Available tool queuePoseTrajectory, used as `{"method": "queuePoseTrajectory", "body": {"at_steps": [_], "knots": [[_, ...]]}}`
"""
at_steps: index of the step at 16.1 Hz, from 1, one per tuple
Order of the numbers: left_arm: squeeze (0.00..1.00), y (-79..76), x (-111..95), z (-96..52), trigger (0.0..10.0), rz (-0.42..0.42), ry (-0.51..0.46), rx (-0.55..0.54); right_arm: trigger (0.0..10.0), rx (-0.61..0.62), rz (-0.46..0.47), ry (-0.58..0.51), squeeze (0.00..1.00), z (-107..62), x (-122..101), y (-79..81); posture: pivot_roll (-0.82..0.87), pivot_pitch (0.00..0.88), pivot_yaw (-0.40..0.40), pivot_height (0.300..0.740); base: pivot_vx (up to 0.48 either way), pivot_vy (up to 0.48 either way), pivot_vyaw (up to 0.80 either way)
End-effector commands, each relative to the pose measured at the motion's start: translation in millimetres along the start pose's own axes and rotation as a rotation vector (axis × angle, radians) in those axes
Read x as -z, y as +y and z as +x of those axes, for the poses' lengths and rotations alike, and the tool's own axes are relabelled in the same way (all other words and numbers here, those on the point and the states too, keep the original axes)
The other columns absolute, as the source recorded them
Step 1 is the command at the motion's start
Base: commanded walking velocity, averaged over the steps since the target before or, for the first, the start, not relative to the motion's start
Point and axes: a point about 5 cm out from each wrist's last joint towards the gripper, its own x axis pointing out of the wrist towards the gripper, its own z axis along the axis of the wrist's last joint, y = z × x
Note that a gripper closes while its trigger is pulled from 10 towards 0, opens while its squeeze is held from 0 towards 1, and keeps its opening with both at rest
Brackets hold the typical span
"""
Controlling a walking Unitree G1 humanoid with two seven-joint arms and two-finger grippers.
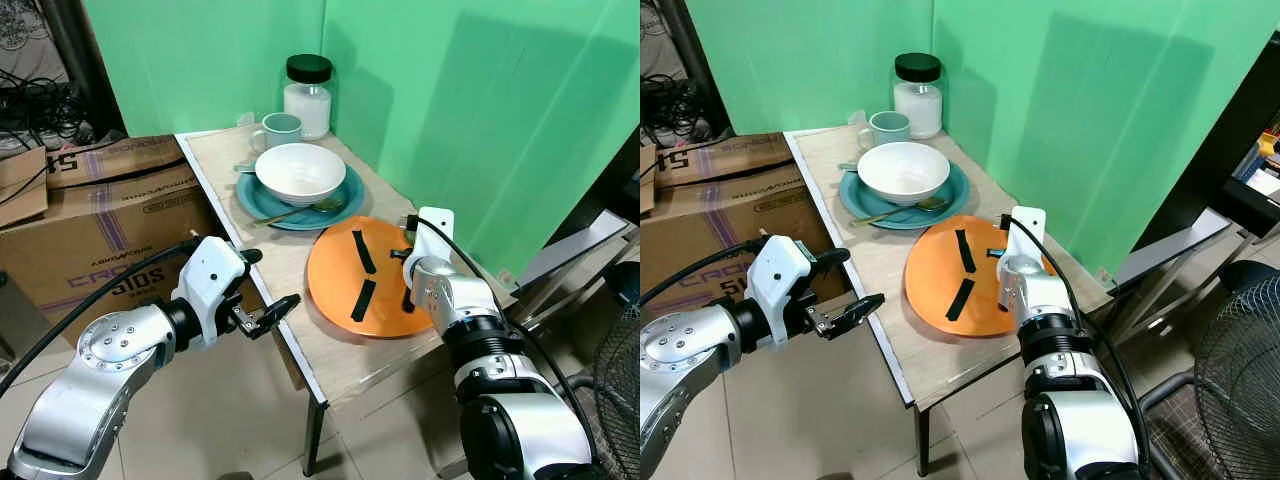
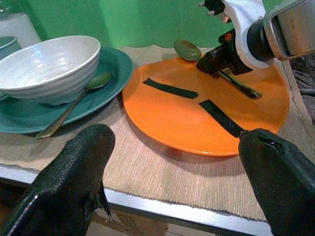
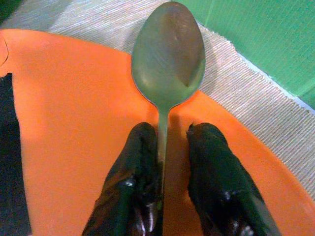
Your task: Setting the table
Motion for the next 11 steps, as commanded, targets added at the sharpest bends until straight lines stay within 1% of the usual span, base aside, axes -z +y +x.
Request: {"method": "queuePoseTrajectory", "body": {"at_steps": [1, 6, 9, 11], "knots": [[0.00, 0.3, -4.7, -0.1, 10.0, 0.023, -0.011, 0.011, 0.0, -0.008, -0.004, 0.027, 0.00, 1.1, 2.5, 0.6, 0.13, 0.000, -0.050, 0.740, 0.000, 0.000, 0.00], [0.00, 1.0, -5.8, 0.3, 10.0, 0.024, -0.015, 0.007, 0.0, -0.016, 0.004, 0.027, 0.00, 0.7, 0.5, 0.5, 0.13, 0.000, -0.049, 0.740, 0.000, 0.000, 0.00], [0.00, 2.0, -6.4, 0.9, 10.0, 0.023, -0.020, 0.002, 0.0, -0.062, 0.024, 0.000, 0.00, -4.6, -7.6, 1.2, 0.13, 0.000, -0.048, 0.740, 0.000, 0.000, 0.00], [0.00, 3.1, -6.7, 1.7, 10.0, 0.020, -0.025, -0.001, 0.0, -0.104, 0.036, -0.019, 0.00, -13.2, -12.1, -1.8, 0.13, 0.000, -0.048, 0.740, 0.000, 0.000, 0.00]]}}
